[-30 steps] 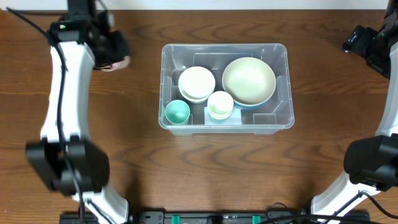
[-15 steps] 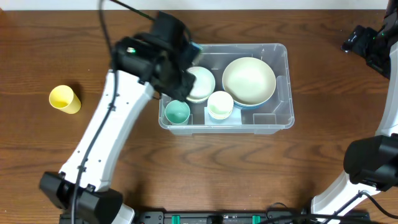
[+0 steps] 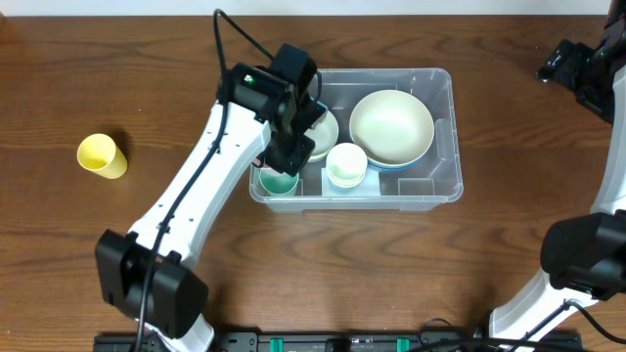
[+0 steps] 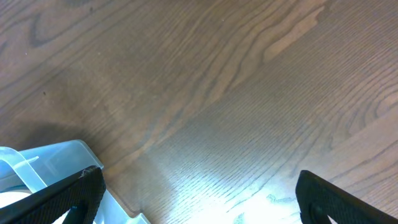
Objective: Pack container
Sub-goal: 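Lower the pink cup into the mint cup and open the left gripper, then withdraw the left gripper to the last yellow cup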
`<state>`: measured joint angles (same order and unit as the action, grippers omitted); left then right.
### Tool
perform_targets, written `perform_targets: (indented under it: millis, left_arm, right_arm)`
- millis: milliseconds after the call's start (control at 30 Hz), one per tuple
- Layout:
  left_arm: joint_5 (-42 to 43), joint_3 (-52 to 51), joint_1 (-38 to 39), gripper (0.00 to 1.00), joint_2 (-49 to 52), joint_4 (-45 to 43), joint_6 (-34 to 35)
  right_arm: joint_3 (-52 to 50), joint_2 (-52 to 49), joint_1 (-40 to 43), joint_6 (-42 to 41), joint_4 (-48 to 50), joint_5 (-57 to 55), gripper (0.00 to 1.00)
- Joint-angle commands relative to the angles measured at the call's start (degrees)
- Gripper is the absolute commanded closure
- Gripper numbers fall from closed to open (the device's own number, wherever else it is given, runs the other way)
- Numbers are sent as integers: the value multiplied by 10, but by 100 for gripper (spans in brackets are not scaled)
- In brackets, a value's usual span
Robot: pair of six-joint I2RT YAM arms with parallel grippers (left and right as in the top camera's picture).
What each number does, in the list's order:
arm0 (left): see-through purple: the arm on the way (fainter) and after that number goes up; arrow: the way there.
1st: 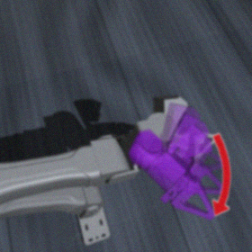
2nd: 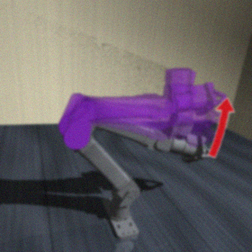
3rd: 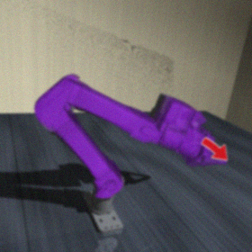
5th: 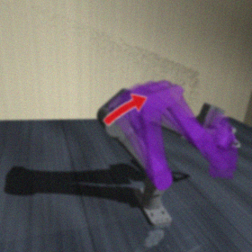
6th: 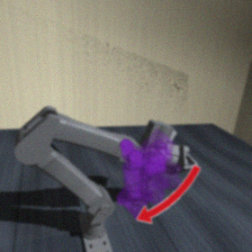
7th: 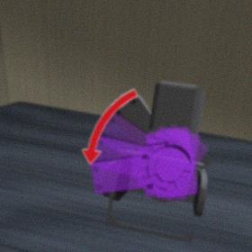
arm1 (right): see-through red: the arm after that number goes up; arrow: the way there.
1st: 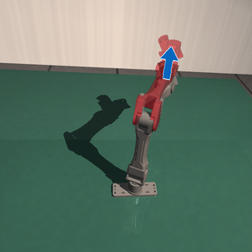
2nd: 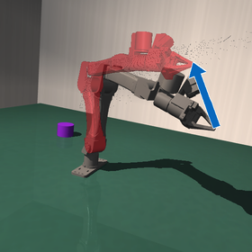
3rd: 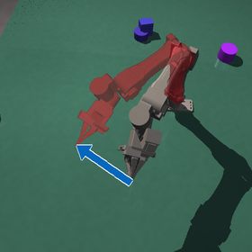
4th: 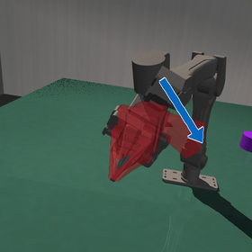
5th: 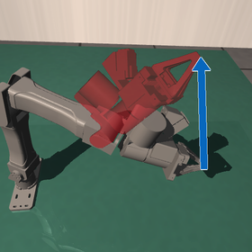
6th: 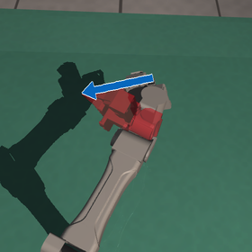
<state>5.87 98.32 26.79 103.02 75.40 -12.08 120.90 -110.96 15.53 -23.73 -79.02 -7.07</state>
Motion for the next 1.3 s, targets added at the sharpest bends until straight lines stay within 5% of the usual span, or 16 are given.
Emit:
perform_targets:
  millis: [0,133,333,733,967,1267]
  left_arm:
    - [-8,-9,-1,94,16,3,-8]
    - [-8,-9,-1,94,24,5,-8]
    - [-8,-9,-1,51,25,5,-8]
    - [-45,50,-32,50,-14,17,39]
    - [-73,71,-183,44,-78,-36,164]
    - [-72,61,-401,41,-32,-88,257]
  right_arm:
    - [0,-3,2,-9,-1,-1,1]
    - [0,-3,2,-9,-1,-2,1]
    - [0,-3,2,-9,-1,-2,1]
    - [0,-3,2,-9,-1,-2,1]
    - [0,-3,2,-9,-1,-1,1]
    - [0,-3,2,-9,-1,-2,1]
